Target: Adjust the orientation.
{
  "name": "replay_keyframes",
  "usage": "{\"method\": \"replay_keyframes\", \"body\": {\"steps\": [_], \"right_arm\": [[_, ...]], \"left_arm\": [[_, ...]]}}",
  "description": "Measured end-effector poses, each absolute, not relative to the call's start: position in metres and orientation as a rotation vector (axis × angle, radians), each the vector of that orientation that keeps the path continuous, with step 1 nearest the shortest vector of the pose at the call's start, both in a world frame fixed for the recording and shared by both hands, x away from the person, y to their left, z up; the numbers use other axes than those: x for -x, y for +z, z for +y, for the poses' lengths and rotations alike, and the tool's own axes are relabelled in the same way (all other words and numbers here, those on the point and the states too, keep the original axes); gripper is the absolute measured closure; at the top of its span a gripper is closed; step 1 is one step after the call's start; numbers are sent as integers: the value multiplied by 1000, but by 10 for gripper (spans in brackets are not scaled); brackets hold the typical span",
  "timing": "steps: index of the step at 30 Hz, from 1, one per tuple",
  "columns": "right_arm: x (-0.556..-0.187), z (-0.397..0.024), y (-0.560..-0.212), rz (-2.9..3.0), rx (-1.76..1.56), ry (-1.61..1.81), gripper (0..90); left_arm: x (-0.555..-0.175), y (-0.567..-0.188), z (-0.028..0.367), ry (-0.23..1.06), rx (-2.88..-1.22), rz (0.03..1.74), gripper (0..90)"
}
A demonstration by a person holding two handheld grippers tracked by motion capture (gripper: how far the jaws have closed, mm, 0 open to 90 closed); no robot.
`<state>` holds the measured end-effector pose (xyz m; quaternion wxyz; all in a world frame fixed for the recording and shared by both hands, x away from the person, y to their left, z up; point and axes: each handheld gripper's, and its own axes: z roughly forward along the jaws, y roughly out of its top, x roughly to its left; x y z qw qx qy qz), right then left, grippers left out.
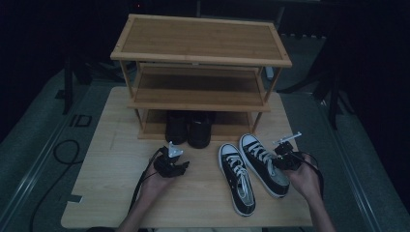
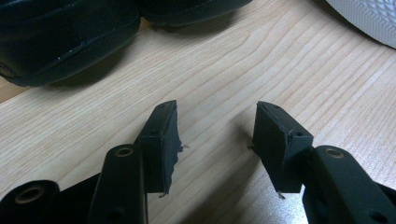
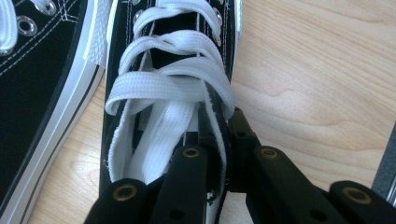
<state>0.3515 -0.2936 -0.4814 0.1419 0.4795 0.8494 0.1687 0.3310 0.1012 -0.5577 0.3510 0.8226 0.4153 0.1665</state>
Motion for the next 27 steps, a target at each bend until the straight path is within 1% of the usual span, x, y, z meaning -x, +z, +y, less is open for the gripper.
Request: {"method": "replay_keyframes", "body": {"steps": [19, 27], "right_arm": [[-352, -304, -460, 2429, -1378, 568, 879], [-354, -302, -451, 2435, -1356, 583, 879]], "left_arm": [[-331, -558, 101, 431, -2122, 1078, 506], [-331, -558, 101, 429, -2123, 1075, 504]]}}
